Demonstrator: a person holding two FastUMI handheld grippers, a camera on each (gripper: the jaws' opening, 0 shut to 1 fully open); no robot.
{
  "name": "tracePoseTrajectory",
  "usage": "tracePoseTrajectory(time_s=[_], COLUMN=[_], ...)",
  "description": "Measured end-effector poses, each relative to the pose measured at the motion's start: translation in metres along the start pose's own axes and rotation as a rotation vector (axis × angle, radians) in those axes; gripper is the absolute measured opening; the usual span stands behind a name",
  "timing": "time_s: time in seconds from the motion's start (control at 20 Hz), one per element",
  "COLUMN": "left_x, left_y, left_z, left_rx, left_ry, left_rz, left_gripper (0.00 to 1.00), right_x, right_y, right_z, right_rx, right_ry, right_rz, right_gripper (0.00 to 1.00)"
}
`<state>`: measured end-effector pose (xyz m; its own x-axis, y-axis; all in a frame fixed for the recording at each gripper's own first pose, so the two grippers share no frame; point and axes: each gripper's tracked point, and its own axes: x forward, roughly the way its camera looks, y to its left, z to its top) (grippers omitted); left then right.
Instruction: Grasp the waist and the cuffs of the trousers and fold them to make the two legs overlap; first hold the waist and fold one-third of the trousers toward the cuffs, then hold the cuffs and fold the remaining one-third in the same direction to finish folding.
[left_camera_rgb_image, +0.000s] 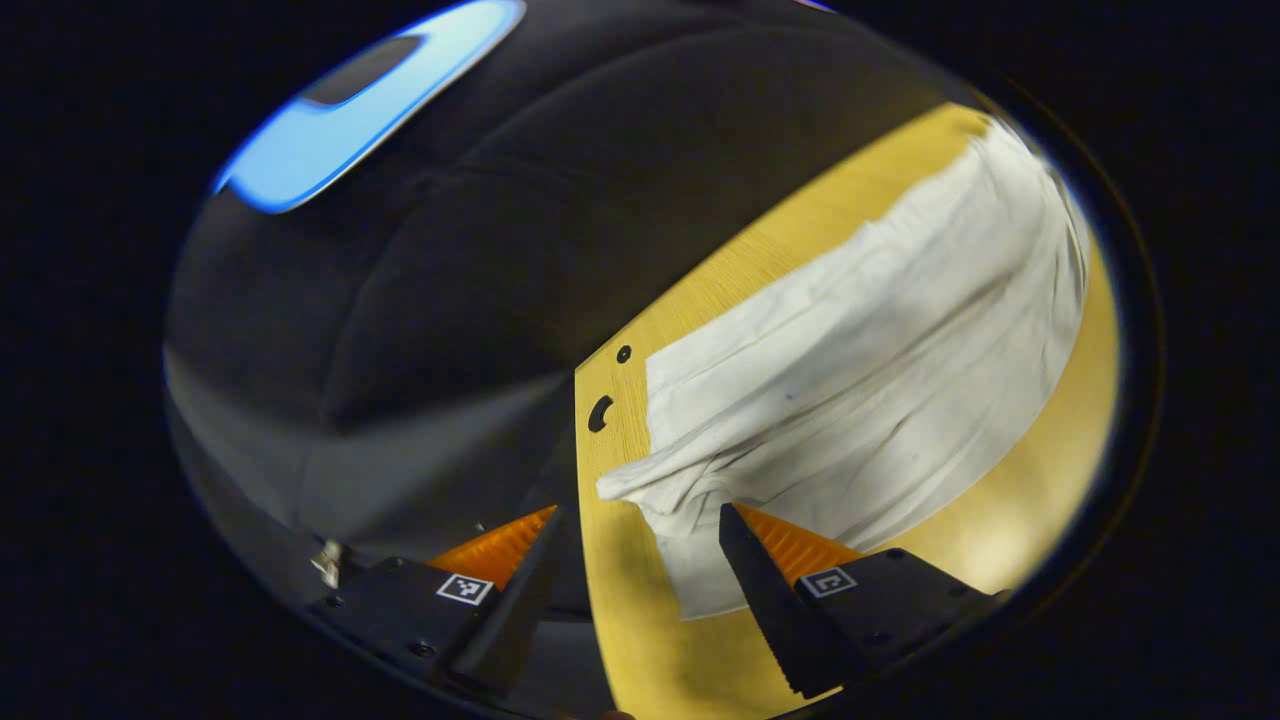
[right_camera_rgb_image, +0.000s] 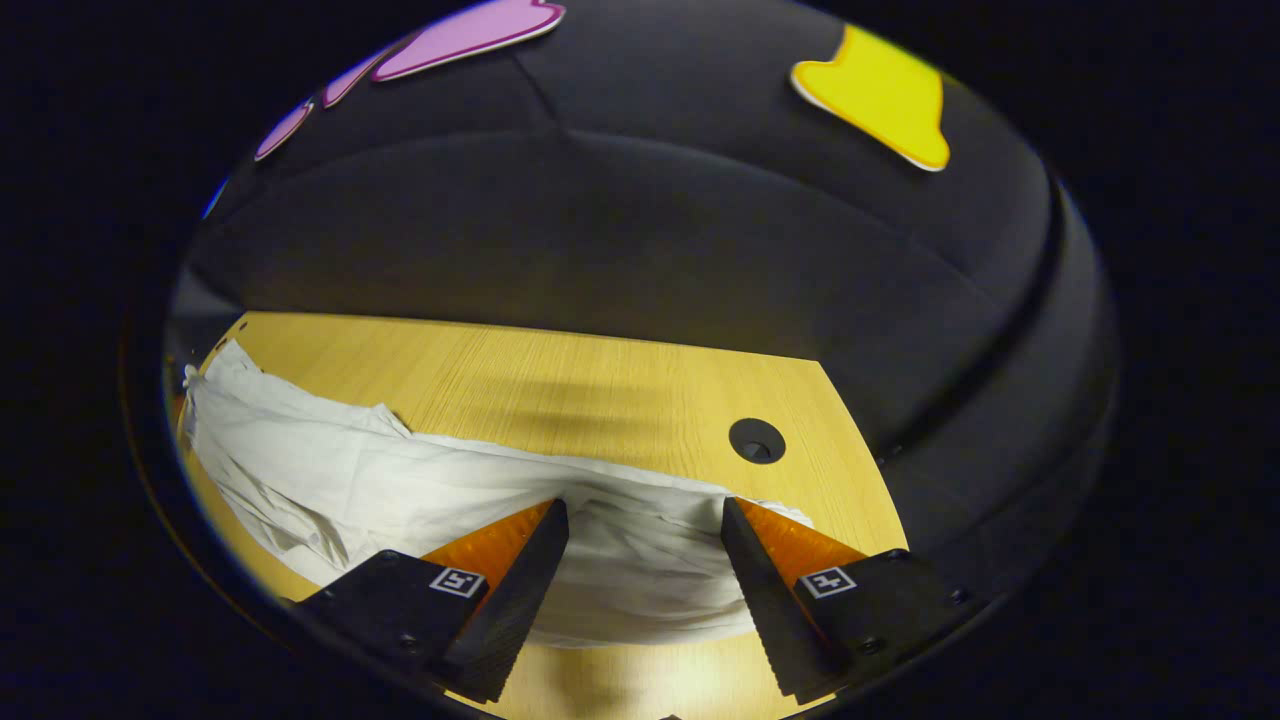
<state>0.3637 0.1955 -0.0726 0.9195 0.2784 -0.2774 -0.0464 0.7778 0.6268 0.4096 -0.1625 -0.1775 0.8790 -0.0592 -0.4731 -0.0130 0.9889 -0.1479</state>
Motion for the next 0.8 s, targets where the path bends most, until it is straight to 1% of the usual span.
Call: tracePoseTrajectory(time_s=[0.1, 0.2, 0.45, 0.6, 0.7, 0.8], left_x=[-0.017, -0.044, -0.102, -0.133, -0.149, -0.162], left_y=[0.010, 0.020, 0.039, 0.041, 0.044, 0.041], left_z=[0.002, -0.004, -0.031, -0.045, -0.059, -0.071], left_rx=[-0.076, -0.150, -0.319, -0.443, -0.510, -0.556], left_ry=[-0.024, -0.021, 0.011, 0.014, 0.028, 0.052], left_rz=[0.015, 0.030, 0.061, 0.056, 0.059, 0.066], left_gripper=[0.96, 0.96, 0.96, 0.97, 0.96, 0.97], right_x=[-0.010, -0.018, -0.020, -0.007, -0.001, 0.001], right_y=[-0.020, -0.039, -0.076, -0.085, -0.085, -0.082], right_z=[0.000, -0.004, -0.030, -0.052, -0.061, -0.066], right_rx=[0.064, 0.154, 0.422, 0.560, 0.626, 0.666], right_ry=[-0.020, -0.023, 0.006, 0.023, 0.029, 0.031], right_rz=[-0.044, -0.070, -0.121, -0.151, -0.152, -0.143], right_gripper=[0.98, 0.98, 0.98, 0.99, 0.99, 0.98])
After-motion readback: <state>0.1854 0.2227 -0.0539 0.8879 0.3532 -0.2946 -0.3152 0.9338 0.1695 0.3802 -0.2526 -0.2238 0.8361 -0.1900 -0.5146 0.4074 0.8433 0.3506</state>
